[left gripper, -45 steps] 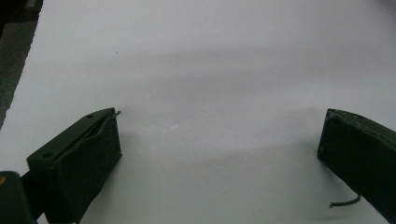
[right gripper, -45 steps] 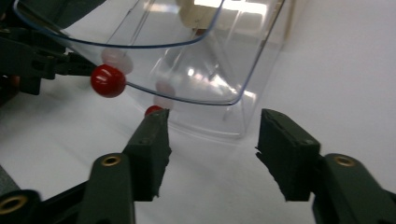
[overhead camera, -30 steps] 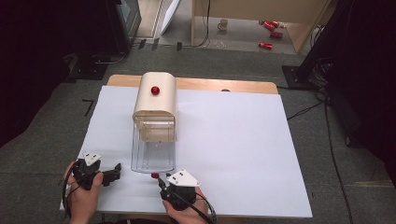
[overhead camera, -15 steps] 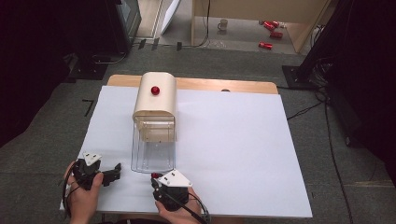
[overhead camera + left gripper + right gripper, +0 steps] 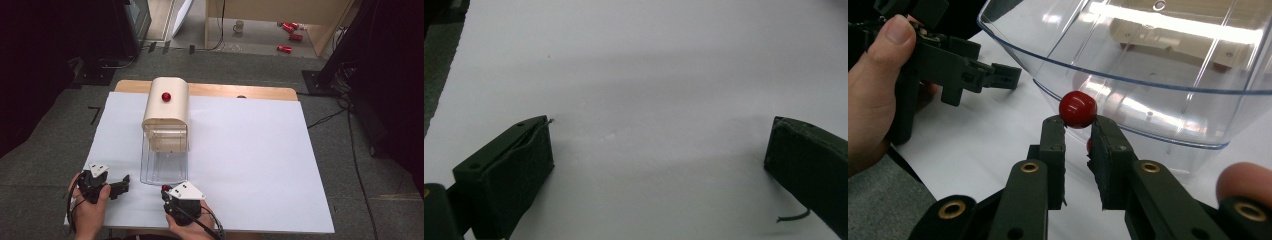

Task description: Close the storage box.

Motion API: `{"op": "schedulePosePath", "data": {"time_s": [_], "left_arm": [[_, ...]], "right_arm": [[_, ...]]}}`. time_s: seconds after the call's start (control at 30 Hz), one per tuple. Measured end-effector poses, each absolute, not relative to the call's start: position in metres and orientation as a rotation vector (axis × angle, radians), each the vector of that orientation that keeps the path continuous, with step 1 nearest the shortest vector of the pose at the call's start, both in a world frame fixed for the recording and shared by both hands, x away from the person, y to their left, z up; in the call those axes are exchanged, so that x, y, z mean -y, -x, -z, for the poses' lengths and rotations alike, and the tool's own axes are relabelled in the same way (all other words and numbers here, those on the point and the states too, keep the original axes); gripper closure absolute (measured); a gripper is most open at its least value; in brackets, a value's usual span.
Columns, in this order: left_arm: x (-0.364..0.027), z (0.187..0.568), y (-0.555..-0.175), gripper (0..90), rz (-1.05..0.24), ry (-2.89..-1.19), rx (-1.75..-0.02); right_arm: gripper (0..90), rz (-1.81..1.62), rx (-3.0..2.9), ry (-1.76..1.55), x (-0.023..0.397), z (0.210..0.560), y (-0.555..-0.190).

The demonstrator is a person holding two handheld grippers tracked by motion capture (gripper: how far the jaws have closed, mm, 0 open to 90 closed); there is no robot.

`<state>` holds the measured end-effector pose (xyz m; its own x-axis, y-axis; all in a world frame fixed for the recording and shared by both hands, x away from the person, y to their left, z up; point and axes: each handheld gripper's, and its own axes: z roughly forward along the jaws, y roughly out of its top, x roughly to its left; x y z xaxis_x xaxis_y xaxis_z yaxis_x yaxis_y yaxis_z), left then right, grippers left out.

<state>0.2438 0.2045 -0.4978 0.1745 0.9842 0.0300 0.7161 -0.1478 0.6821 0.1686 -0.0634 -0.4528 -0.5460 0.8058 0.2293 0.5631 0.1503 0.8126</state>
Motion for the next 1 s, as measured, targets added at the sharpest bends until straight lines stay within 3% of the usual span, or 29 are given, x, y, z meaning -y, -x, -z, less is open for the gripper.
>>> {"op": "schedulePosePath", "data": {"time_s": [1.0], "left_arm": [[-0.204,0.498,-0.244,0.0,-0.664,-1.925,-1.598]], "right_arm": [[79.4,-1.363,-2.125,-1.288,0.066,0.418,-0.197]]}}
